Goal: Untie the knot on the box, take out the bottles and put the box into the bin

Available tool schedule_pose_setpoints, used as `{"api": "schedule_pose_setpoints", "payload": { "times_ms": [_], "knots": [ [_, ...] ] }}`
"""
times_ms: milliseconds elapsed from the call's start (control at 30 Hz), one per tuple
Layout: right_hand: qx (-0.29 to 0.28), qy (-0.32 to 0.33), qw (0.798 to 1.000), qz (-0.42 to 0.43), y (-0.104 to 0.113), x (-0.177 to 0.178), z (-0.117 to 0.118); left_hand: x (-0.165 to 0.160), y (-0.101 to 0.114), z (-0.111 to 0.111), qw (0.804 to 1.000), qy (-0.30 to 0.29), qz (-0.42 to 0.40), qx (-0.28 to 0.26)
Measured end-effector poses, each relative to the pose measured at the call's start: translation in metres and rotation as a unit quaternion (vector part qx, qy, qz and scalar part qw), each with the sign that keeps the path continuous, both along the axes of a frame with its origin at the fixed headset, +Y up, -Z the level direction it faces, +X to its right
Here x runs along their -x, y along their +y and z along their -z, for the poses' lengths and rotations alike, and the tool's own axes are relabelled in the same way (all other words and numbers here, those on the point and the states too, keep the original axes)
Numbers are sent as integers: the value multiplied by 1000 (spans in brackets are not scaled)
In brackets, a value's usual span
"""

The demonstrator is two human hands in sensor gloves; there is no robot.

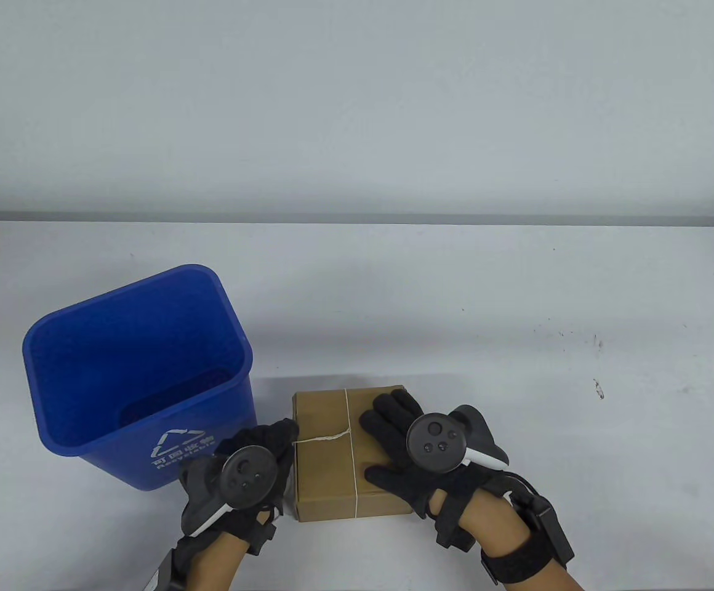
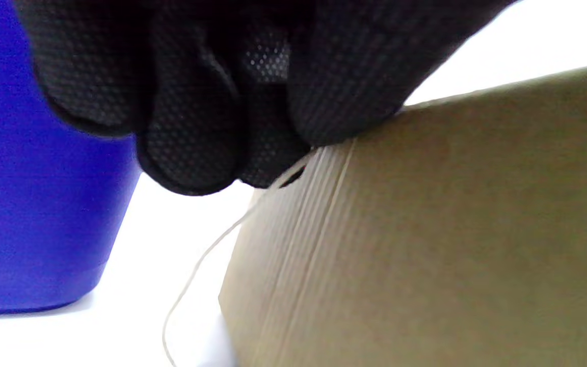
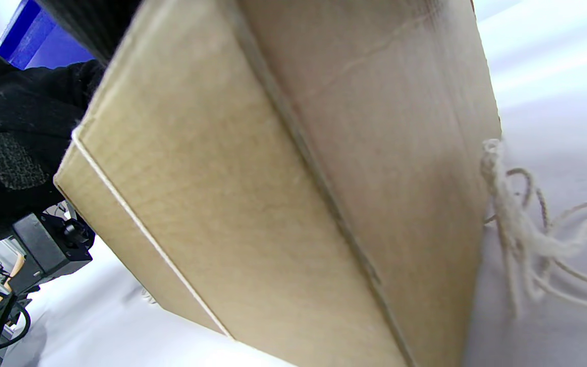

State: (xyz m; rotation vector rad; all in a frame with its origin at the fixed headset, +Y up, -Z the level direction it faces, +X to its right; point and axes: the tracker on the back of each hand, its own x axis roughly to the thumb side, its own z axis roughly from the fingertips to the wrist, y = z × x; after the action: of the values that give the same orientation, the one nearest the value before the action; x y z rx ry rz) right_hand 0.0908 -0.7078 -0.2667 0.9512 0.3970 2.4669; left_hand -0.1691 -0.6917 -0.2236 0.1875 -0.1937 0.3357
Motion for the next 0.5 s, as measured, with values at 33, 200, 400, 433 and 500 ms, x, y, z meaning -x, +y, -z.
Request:
{"api": "schedule_pose_setpoints", "payload": {
  "times_ms": [33, 200, 400, 433, 500],
  "knots": [
    [0, 0, 1000, 0, 0, 0, 0, 0, 0, 0, 1000, 1, -2, 1],
    [-1, 0, 1000, -1, 0, 0, 0, 0, -1, 0, 999, 24, 16, 27],
    [-1, 0, 1000, 0, 0, 0, 0, 6, -5, 1, 993, 56, 51, 94],
    [-1, 0, 1000, 0, 0, 0, 0, 6, -6, 1, 990, 64, 61, 107],
    [0, 0, 1000, 1, 0, 0, 0, 7, -8, 1, 987, 77, 72, 126]
  ]
}}
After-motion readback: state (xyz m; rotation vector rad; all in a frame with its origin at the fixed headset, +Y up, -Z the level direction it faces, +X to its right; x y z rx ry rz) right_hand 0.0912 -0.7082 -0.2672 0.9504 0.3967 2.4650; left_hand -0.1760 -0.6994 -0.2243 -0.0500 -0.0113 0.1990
